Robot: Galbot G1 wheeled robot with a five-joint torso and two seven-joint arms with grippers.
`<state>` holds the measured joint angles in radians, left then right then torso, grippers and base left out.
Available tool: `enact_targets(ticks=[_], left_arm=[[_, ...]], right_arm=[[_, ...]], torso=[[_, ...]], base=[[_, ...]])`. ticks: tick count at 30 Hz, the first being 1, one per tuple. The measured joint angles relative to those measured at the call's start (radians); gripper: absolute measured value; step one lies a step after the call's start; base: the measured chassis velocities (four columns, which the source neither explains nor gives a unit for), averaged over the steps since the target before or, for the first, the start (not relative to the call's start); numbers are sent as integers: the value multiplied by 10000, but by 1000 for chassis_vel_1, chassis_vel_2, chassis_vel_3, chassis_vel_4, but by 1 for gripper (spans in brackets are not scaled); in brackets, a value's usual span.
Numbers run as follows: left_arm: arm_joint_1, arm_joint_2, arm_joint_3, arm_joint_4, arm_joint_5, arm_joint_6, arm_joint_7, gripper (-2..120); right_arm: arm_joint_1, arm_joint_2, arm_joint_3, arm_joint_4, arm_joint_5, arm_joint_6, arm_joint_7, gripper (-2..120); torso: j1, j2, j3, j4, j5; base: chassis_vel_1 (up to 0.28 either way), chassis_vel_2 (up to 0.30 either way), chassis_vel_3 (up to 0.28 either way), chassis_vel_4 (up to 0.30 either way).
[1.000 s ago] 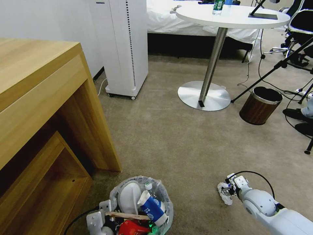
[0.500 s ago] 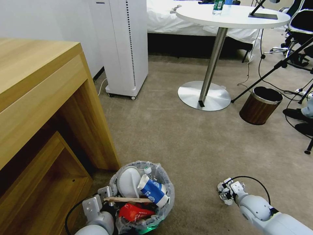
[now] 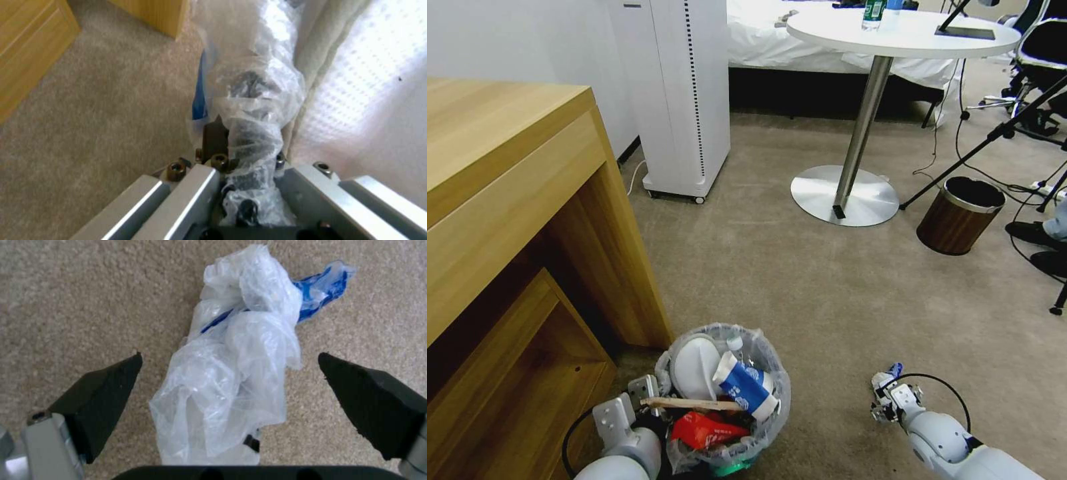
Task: Pick up the trash bin and place the garbage on the floor into it.
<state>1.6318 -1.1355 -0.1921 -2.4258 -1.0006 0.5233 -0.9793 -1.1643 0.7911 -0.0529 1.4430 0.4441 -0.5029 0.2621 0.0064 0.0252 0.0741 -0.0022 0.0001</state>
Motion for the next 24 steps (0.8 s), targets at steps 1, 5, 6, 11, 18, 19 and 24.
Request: enact_targets(ticks=[1,5,6,11,18,19,24], left_arm=[[46,-25,35,13,77,16,8,0],[139,-58,115,47,207,56,35,0],[147,-59,130,47,218,56,45,0],[107,-52,130,45,191,40,69,0],[243,-33,221,63,358,46,99,0],[243,-33,221,63,358,46,99,0],[253,-33,234,90,400,47,115,0]], right_arm=[[30,0,-50,-30,-17,23,38,100],[117,19,-153,-122,-45,54,117,100],[143,22,-186,-165,-57,75,159,99],[159,-11,-207,-219,-100,112,211,84],[303,-90,-288,-320,-73,533,186,57],[303,-90,-288,-320,-73,533,186,57],[491,-106,-493,-343,67,826,222,39]], torso=[[0,0,0,0,0],[0,0,0,0,0],[0,0,0,1,1],[0,0,0,0,0],[0,0,0,0,-1],[0,0,0,0,-1],[0,0,0,0,1]], base=[[0,0,0,0],[0,0,0,0],[0,0,0,0],[0,0,0,0],[0,0,0,0],[0,0,0,0],[0,0,0,0]])
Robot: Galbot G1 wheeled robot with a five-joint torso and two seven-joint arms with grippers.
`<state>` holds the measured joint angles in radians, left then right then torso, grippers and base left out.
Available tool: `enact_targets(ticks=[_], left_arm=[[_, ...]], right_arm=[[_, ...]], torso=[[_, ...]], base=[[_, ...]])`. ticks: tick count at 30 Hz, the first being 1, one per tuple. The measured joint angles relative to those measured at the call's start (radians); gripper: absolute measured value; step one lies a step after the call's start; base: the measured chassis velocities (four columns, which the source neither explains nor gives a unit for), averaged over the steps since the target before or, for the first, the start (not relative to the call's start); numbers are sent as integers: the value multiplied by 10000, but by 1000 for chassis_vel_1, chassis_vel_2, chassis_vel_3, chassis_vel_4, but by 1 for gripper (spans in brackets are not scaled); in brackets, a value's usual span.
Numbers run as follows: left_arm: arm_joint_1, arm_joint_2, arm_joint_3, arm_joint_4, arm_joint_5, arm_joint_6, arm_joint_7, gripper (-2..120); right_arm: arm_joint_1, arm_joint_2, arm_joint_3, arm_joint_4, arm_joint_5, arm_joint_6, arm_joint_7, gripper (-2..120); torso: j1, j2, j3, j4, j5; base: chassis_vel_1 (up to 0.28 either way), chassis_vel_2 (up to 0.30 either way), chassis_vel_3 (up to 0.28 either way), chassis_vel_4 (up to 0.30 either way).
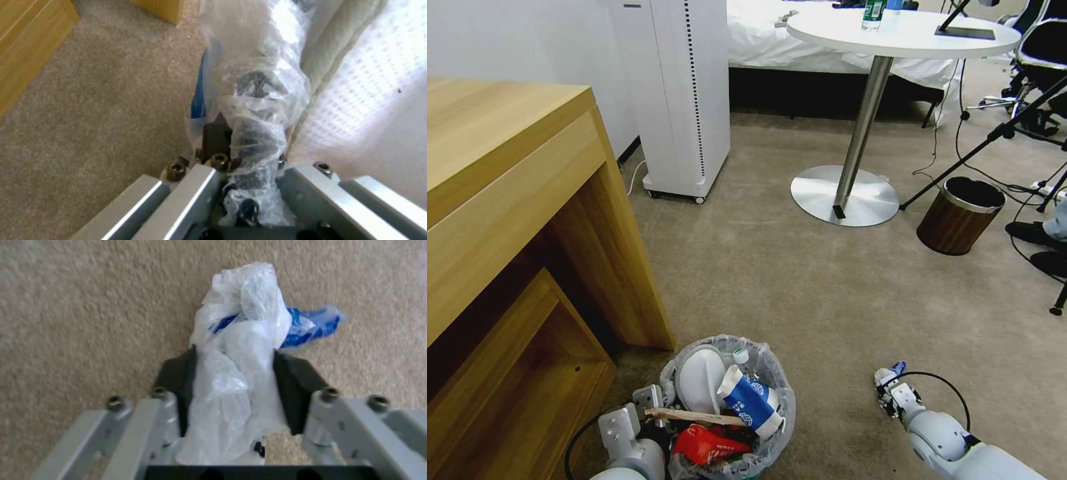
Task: Pick up the trash bin and place the garbage on the floor into it.
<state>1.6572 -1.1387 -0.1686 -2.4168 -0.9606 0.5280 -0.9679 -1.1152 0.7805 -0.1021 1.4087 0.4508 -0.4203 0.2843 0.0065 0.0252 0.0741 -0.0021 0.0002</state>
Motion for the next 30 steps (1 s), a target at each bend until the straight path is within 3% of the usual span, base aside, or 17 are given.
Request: enact_targets(ticks=[11,20,23,24,26,27,28,30], left_arm=[[46,-45,73,120,137,0,53,0],[-55,-25,18,82,-59,-15,51,0],[-53,-52,15,68,-64,-17,46,0],[-53,-52,15,68,-64,-17,46,0],[-65,-62,14,67,-101,16,-3,0],[-72,-74,14,71,-113,32,-32,0],[-72,-74,14,71,-113,32,-32,0],[-111,-162,83,151,-112,138,-64,0]], right_arm=[[163,47,-177,-61,129,173,15,0],[105,-363,649,1326,710,482,-171,0],[335,-841,1163,2902,1062,1555,-683,0],[335,-841,1163,2902,1062,1555,-683,0],[584,-1300,1268,3947,1354,3179,-1579,0],[727,-1541,1218,4451,1613,3858,-2023,0],[727,-1541,1218,4451,1613,3858,-2023,0],[1136,-2103,557,5618,2382,4701,-2649,0]], torso=[[-1,0,0,0,-1],[0,0,0,-2,-2],[0,0,0,0,-3],[0,0,0,0,-3],[0,0,1,2,-4],[0,0,0,1,-5],[0,0,0,1,-5],[0,0,1,1,-5]], base=[[0,0,0,0],[0,0,0,0],[0,0,0,0],[0,0,0,0],[0,0,0,0],[0,0,0,0],[0,0,0,0],[0,0,0,0]])
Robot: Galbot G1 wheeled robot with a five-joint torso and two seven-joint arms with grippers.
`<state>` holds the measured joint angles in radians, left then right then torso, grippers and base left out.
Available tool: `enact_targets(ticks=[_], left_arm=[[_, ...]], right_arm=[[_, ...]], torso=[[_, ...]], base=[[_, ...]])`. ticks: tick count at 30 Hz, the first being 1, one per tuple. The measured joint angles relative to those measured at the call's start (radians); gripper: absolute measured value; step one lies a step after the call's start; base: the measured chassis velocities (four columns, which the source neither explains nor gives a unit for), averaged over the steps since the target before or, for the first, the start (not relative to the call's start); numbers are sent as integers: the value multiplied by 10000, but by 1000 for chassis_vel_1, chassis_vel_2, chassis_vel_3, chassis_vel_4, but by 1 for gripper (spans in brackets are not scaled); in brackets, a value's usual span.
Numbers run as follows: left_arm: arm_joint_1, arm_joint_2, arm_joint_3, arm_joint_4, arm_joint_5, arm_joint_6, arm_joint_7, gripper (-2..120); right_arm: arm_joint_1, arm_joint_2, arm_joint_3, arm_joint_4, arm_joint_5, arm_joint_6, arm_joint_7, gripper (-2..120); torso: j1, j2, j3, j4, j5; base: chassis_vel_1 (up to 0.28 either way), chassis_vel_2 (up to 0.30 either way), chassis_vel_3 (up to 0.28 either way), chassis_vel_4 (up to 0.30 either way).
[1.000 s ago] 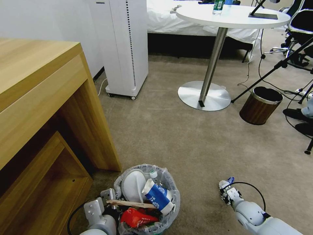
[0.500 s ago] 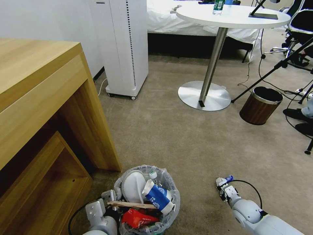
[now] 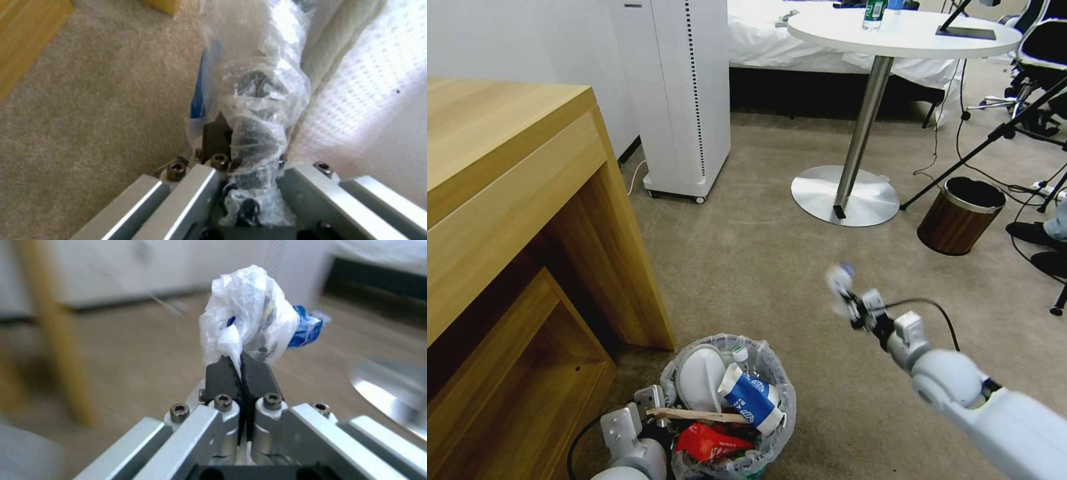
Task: Pick up the trash bin and place the garbage on the floor into it.
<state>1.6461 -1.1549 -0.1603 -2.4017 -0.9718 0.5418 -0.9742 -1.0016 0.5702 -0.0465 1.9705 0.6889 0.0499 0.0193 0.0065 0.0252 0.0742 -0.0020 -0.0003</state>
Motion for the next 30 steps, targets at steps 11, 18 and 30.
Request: enact_targets(ticks=[11,18,30], left_arm=[[-245,-275,228,329,40,200,-247,0],[-401,-447,268,544,58,248,-285,0],[-361,-716,142,630,161,257,-249,0]], right_arm=[[453,-321,-2517,2217,722,-480,-343,0],[918,-324,-3476,2632,923,-835,-176,0],[186,-547,-4184,2489,587,-1130,220,0]], torso=[[0,-1,-1,-1,4],[0,0,0,0,3],[0,0,-1,-2,2]], base=[[0,0,0,0],[0,0,0,0],[0,0,0,0]])
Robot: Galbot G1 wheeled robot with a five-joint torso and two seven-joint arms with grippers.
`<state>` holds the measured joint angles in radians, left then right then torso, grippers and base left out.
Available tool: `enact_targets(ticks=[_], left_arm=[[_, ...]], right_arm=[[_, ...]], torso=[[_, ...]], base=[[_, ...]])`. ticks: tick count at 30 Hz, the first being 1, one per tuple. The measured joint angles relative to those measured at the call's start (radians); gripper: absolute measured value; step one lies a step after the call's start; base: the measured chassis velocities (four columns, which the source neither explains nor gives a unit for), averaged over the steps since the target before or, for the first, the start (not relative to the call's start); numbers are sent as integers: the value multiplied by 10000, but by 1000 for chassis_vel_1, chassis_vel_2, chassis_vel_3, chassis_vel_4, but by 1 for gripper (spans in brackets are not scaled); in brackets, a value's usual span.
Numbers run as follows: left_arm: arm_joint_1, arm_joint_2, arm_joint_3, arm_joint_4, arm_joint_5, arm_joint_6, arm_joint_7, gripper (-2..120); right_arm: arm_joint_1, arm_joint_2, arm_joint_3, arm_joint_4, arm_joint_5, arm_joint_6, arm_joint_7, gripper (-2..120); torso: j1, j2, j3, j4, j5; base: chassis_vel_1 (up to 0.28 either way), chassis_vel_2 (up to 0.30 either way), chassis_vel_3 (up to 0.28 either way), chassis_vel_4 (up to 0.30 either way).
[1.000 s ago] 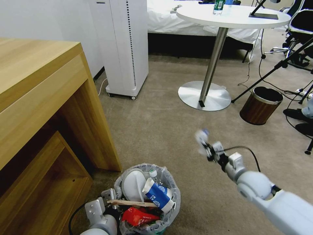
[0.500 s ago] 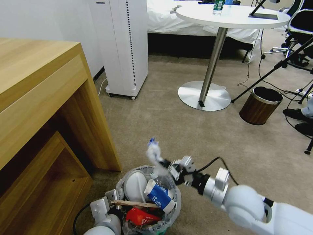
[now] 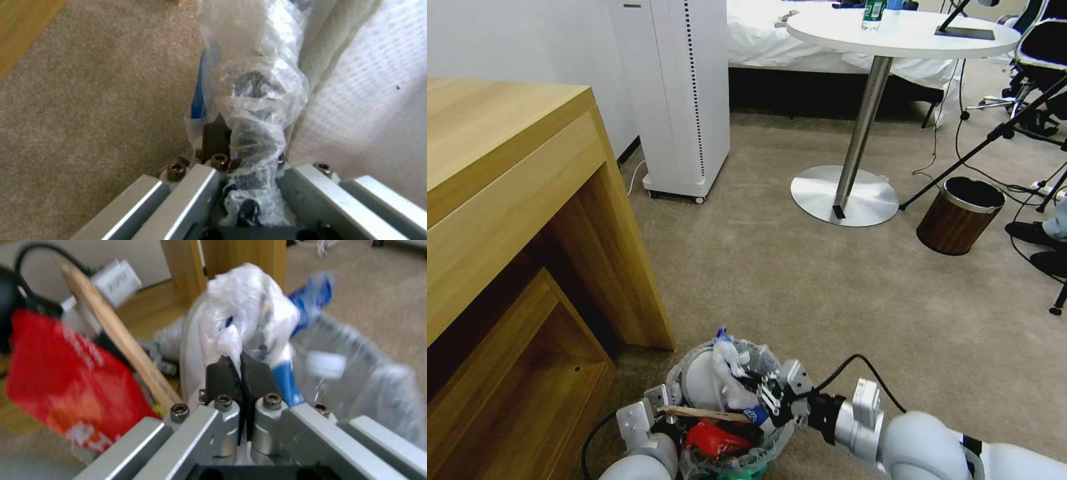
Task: Pick up the trash bin and place the garbage on the floor into it.
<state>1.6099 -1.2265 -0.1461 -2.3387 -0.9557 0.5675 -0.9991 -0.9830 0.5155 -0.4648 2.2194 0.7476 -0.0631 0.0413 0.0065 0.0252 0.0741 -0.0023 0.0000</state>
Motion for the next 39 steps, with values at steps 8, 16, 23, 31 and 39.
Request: enact_targets(ticks=[8,16,23,31,39], left_arm=[[119,29,-127,-43,45,15,26,0],[174,168,-157,-113,12,6,31,0],[168,190,-116,-115,12,6,22,0],[232,254,-120,-118,173,10,-21,0],[350,146,-133,-118,281,57,-10,0]], right_arm=[[375,531,-952,-970,-11,-77,276,0],[392,717,-1129,-1458,-331,-28,416,0],[458,630,-958,-1444,-419,4,235,0],[507,418,-813,-1199,-682,23,-148,18],[614,436,-758,-1091,-587,-88,-408,43]], torso=[[0,-1,1,2,0],[0,0,1,1,1],[0,0,0,2,1],[0,0,1,1,1],[-1,0,1,2,1]], base=[[0,0,0,0],[0,0,0,0],[0,0,0,0],[0,0,0,0],[0,0,0,0]])
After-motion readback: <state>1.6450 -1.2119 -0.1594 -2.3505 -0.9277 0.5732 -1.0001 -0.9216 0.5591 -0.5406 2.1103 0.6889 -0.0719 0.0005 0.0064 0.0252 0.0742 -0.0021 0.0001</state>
